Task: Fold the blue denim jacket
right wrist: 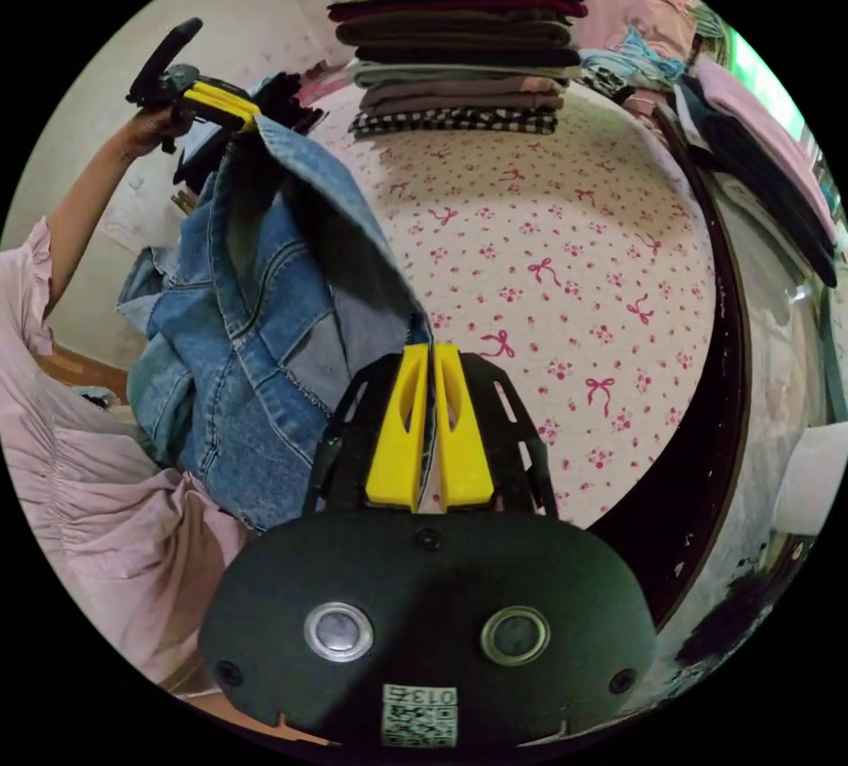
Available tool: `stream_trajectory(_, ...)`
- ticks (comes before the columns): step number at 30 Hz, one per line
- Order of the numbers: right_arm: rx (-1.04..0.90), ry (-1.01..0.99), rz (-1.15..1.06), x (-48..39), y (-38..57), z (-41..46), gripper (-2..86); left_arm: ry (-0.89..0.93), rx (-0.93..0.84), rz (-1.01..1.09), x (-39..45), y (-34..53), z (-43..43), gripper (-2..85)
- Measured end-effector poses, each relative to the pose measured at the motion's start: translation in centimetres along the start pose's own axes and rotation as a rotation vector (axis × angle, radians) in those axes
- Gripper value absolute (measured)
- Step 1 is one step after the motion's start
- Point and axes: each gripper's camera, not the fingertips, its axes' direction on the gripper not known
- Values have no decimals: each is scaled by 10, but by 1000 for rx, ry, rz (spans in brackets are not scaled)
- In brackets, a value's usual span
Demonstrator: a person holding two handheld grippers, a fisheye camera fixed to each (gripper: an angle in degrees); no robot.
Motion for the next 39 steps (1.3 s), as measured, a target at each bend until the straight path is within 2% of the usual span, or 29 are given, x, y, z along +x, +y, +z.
stream_trajectory(3,61,-33,22,2,9,-26,10,-5,90,-79,-8,-5,-10,4)
stream_trajectory(7,115,-7,33,-3,16,-63,8,-157,205,-75,7,-36,-41,4)
stream_trajectory(10,172,-13,123,8,33,-96,9,-139,265,-64,6,-68,-49,6)
stream_trajectory(13,139,2,160,17,39,-93,11,-151,223,-27,10,-113,-21,9)
stream_trajectory(18,33,-50,319,55,42,-61,31,-196,-28,-67,12,-155,68,30)
stream_trajectory(21,121,-11,302,61,50,-88,55,-166,127,-225,-5,-125,51,25)
stream_trajectory(23,153,-80,193,52,51,-99,76,-123,316,-389,-29,-83,18,16)
stream_trajectory(25,160,-189,80,38,50,-103,99,-45,382,-399,-37,-53,4,9)
stream_trajectory(28,137,-330,-68,0,39,-100,130,-45,336,-433,-37,-7,13,2)
stream_trajectory(31,160,-376,-159,-27,19,-100,137,-31,231,-509,-29,41,45,0)
stream_trajectory(33,98,-308,-276,-60,-5,-86,125,0,192,-568,-23,69,64,-1)
stream_trajectory(36,-48,-174,-343,-78,-28,-48,49,66,150,-638,-12,105,87,-1)
stream_trajectory(37,-52,-150,-341,-75,-31,-44,43,63,137,-649,-8,118,90,-2)
stream_trajectory(39,-10,-69,-153,-30,-44,-46,34,23,120,-661,-3,136,90,-2)
